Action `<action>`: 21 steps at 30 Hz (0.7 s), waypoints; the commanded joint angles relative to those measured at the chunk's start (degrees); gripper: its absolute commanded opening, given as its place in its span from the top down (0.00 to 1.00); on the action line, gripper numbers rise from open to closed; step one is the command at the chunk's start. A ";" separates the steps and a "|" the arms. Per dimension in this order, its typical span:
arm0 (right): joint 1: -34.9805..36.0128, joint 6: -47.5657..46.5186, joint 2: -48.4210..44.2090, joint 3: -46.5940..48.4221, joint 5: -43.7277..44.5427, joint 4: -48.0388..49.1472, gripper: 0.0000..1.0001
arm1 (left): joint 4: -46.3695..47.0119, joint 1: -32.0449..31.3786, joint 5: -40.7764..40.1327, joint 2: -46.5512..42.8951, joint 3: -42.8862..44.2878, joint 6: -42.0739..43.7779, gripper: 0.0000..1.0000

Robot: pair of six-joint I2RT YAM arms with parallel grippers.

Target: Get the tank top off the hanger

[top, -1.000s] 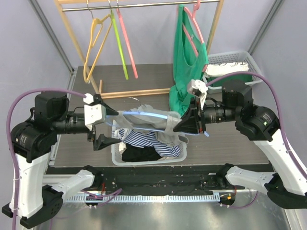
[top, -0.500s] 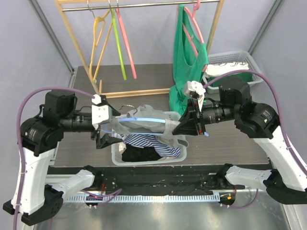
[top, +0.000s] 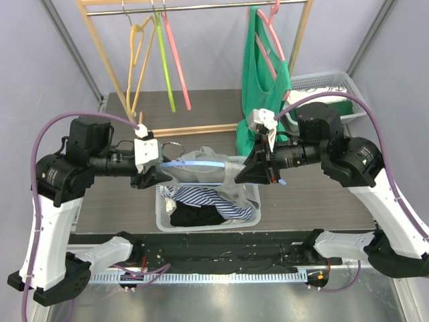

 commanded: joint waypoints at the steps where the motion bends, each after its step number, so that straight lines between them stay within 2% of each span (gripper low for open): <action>1: 0.16 -1.05 -1.57 1.85 4.47 3.98 0.99 | -2.26 0.34 -0.21 -1.16 2.69 2.32 0.64; 3: 0.25 -0.96 -1.66 1.76 5.61 4.68 0.99 | -2.96 0.26 -0.12 -1.34 2.43 2.67 0.70; 4: 0.25 -1.05 -1.66 1.76 6.31 4.86 0.99 | -2.88 0.26 -0.21 -1.60 2.17 2.85 0.79; 7: 0.25 -0.96 -1.83 0.71 9.29 5.65 0.99 | -2.71 0.26 -0.99 -2.04 2.17 2.94 0.91; 9: 0.25 -0.26 -2.27 -0.52 13.06 7.57 0.99 | -1.66 0.26 -1.70 -2.30 2.17 1.98 0.93; 11: 0.25 0.97 -3.58 -3.67 20.42 10.03 0.98 | 0.88 0.26 -3.37 -2.65 1.82 0.57 0.97; 12: 0.25 1.50 -4.20 -5.17 23.25 13.35 0.91 | 2.29 0.26 -4.24 -3.00 1.47 -1.87 0.97; 13: 0.25 2.29 -4.90 -8.23 25.72 15.47 0.73 | 3.87 0.26 -5.12 -3.36 1.12 -3.46 0.98; 15: 0.25 4.13 -7.18 -10.88 30.56 21.17 0.59 | 8.70 0.26 -8.63 -3.62 -0.20 -7.06 1.00; 16: 0.25 4.49 -7.89 -13.07 31.27 22.86 0.46 | 10.20 0.26 -10.21 -3.88 -0.64 -11.00 1.00; 18: 0.25 4.49 -9.82 -14.32 33.46 26.46 0.38 | 13.20 0.26 -14.35 -3.89 -2.14 -14.01 1.00; 19: 0.25 5.71 -10.27 -14.23 34.61 27.18 0.29 | 13.64 0.26 -15.23 -4.06 -2.49 -15.15 1.00; 21: 0.25 5.98 -11.15 -13.71 38.11 27.62 0.23 | 16.18 0.26 -18.56 -4.41 -3.98 -16.30 1.00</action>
